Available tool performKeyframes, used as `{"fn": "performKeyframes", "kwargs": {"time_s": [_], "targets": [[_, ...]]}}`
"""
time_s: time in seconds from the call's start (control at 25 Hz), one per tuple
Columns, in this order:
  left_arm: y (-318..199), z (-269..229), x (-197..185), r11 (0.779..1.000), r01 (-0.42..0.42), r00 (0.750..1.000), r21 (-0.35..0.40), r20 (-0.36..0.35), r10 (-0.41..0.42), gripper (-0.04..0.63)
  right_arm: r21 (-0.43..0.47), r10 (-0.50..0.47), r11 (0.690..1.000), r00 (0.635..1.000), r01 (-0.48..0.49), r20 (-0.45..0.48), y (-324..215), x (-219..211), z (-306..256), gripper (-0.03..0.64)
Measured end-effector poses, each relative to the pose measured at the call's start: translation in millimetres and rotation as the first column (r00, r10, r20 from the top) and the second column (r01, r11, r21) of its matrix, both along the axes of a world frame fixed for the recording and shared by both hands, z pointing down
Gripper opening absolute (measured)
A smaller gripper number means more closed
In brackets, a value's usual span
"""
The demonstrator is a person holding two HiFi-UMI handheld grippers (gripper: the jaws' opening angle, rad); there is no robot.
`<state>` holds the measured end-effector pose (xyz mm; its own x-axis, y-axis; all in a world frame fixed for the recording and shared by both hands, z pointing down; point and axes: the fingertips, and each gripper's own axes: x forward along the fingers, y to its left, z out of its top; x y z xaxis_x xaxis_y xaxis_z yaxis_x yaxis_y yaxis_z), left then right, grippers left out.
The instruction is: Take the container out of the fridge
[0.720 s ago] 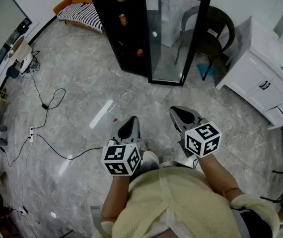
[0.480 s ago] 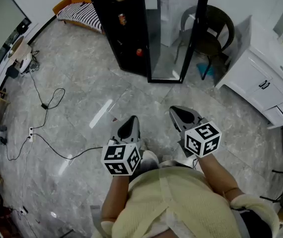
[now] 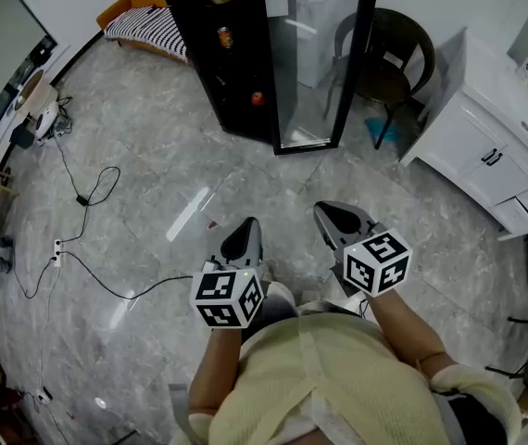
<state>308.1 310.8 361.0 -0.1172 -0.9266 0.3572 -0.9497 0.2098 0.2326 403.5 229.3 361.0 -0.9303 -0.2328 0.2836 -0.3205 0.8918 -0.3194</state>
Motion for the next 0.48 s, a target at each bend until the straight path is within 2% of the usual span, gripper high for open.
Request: {"fn": "performKeyframes", "kwargs": {"time_s": [0.24,0.48], "targets": [[-3.9,7.0,5.3,1.000,-0.008,1.000,-0.014,-0.006,0.008,0.023,-0.036,-0.011,0.999,1.000,0.010,-0.018,0.5,3.1,12.2,0.029],[-14.9,9.3,-6.6,0.999,-0.015,1.000,-0.029,-0.006,0.015,0.023,-0.050,-0.011,0.999,1.000,0.010,-0.016,-8.9,-9.9,12.8,0.029]]}}
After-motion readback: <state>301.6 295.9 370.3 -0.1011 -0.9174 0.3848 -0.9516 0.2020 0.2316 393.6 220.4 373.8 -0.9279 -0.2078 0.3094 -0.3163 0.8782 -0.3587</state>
